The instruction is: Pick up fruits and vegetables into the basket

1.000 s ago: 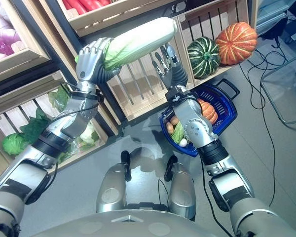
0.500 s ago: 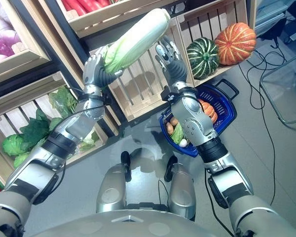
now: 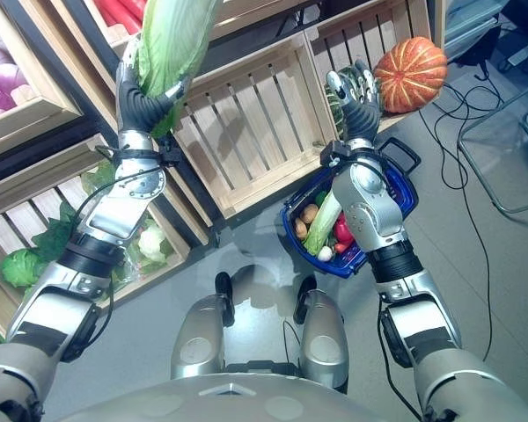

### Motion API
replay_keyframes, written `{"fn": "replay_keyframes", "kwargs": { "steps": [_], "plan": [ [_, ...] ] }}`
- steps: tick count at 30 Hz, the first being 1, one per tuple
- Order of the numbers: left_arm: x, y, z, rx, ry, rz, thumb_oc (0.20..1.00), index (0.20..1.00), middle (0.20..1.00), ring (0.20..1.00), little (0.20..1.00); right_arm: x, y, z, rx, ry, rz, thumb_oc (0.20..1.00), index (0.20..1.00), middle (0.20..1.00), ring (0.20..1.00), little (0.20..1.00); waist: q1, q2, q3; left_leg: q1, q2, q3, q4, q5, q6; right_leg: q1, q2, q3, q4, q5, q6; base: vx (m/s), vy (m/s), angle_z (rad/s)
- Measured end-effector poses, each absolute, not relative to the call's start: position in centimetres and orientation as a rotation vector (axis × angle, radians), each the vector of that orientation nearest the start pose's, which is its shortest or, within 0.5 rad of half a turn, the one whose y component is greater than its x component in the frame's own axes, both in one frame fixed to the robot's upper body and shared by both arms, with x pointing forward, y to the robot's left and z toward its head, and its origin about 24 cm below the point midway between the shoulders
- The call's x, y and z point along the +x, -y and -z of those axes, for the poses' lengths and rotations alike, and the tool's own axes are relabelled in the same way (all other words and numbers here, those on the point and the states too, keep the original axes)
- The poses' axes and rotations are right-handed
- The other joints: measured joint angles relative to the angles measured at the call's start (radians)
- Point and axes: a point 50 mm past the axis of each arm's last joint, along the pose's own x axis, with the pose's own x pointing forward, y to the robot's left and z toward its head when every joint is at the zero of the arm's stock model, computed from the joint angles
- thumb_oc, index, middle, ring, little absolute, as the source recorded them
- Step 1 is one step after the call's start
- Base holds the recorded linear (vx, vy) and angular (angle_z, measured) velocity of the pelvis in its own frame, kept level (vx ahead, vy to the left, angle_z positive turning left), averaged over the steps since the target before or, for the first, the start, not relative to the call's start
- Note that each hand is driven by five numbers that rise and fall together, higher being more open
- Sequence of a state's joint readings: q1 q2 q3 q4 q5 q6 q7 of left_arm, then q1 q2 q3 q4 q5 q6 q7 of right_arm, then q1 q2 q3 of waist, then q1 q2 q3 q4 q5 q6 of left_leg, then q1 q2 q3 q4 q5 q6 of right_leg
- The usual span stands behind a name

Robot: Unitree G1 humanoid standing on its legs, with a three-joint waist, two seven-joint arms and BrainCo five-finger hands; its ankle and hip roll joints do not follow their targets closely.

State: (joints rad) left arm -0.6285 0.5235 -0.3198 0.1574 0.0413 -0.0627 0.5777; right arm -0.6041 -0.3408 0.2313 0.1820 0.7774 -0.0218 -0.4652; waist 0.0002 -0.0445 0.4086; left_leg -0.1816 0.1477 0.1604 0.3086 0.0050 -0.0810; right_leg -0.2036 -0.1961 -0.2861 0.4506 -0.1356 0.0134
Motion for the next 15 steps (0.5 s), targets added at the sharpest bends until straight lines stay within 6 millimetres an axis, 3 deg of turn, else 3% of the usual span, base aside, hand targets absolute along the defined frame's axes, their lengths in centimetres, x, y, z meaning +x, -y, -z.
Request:
{"fn": "replay_keyframes", "kwargs": {
  "steps": [8,15],
  "plan": [
    [32.9,-14.4,-20.5,0.5,0.697,-0.034,0.2,0.2,0.2,0.2,0.2,35.6,13.7,-15.0,0.486,0.1,-0.044,1.0,1.0,1.0,1.0,1.0,0.011,0.003,0.002,-0.005,-0.002,-0.004,-0.003,0.0,0.0,0.0,0.0,-0.006,-0.008,0.0,0.0,-0.03,-0.015,0.02],
    [32.6,-11.8,-19.2,0.5,0.602,0.266,0.2,0.2,0.2,0.2,0.2,35.7,11.0,-15.3,0.43,0.094,-0.291,1.0,1.0,1.0,1.0,1.0,0.025,0.011,0.006,-0.006,-0.007,-0.006,-0.005,0.001,0.001,0.0,-0.004,-0.008,-0.014,-0.001,0.002,-0.01,0.011,0.0]
  ]
}}
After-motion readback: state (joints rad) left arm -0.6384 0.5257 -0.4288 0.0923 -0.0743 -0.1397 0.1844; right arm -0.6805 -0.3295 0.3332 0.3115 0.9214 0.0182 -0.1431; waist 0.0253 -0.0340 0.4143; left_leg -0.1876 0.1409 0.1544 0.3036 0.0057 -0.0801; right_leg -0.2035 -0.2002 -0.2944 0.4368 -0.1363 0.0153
